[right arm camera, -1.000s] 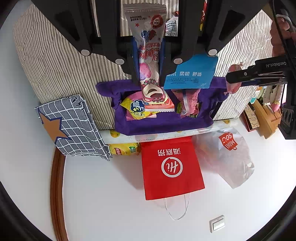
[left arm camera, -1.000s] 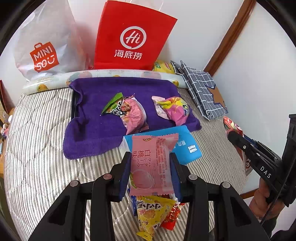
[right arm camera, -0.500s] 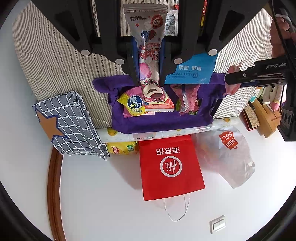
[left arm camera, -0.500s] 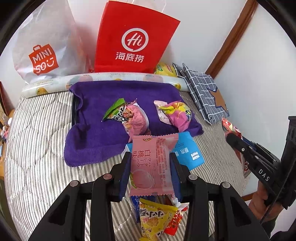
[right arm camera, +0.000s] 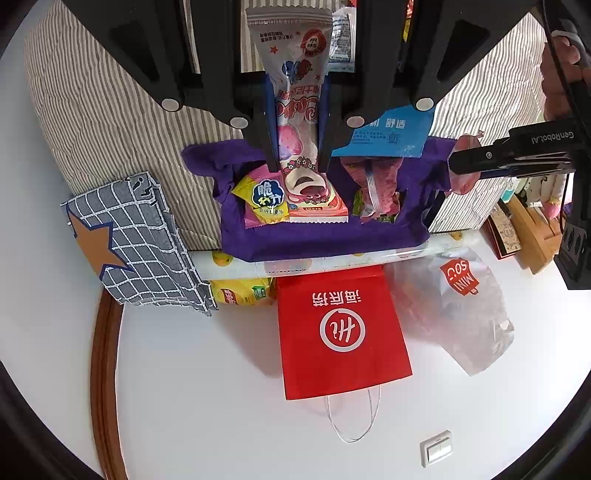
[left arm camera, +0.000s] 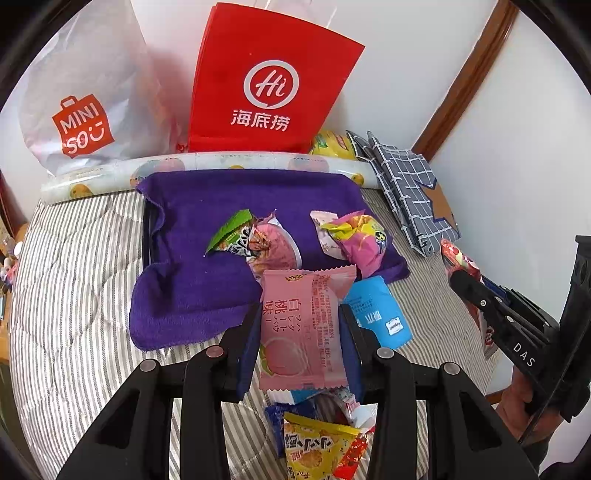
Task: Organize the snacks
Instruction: 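Lift both packets and carry them over the purple towel, then lower both packets onto the towel and open both grippers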
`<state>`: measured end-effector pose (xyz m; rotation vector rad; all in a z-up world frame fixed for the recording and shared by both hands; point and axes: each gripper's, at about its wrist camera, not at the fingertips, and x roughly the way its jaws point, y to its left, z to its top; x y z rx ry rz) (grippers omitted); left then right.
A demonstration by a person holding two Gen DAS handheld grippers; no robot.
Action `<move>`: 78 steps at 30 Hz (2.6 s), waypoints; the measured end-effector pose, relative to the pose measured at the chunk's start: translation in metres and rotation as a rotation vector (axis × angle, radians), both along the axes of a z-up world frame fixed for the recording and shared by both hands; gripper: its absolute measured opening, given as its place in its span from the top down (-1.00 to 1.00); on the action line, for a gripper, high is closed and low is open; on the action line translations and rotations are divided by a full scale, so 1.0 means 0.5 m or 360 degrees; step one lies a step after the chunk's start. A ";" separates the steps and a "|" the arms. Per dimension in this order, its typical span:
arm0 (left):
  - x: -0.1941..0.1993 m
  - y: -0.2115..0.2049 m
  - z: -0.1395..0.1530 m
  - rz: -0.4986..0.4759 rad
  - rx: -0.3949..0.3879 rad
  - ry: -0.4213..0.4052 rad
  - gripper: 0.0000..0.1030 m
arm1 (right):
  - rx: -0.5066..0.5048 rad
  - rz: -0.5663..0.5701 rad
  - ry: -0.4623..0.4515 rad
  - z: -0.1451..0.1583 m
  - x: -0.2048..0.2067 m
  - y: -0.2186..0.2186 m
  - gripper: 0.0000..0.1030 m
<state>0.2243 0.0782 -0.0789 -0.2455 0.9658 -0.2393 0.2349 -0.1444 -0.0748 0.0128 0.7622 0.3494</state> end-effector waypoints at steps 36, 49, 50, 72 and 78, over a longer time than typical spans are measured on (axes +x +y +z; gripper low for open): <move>0.292 0.075 -0.032 0.0100 0.0118 0.0017 0.22 | 0.0042 0.0074 0.0039 -0.073 0.327 0.079 0.66; 0.351 0.070 -0.121 0.0078 0.0094 0.0133 0.21 | -0.0039 0.0053 0.0189 -0.163 0.383 0.077 0.65; 0.352 0.069 -0.124 0.0074 0.0086 0.0141 0.21 | -0.0045 0.0055 0.0191 -0.166 0.383 0.078 0.64; 0.336 0.042 -0.094 0.0016 0.0144 0.0128 -0.28 | -0.0024 0.0041 0.0228 -0.135 0.348 0.066 0.03; 0.316 0.030 -0.063 0.0012 0.0149 0.0090 -0.40 | -0.0022 -0.0005 0.0183 -0.084 0.300 0.042 -0.24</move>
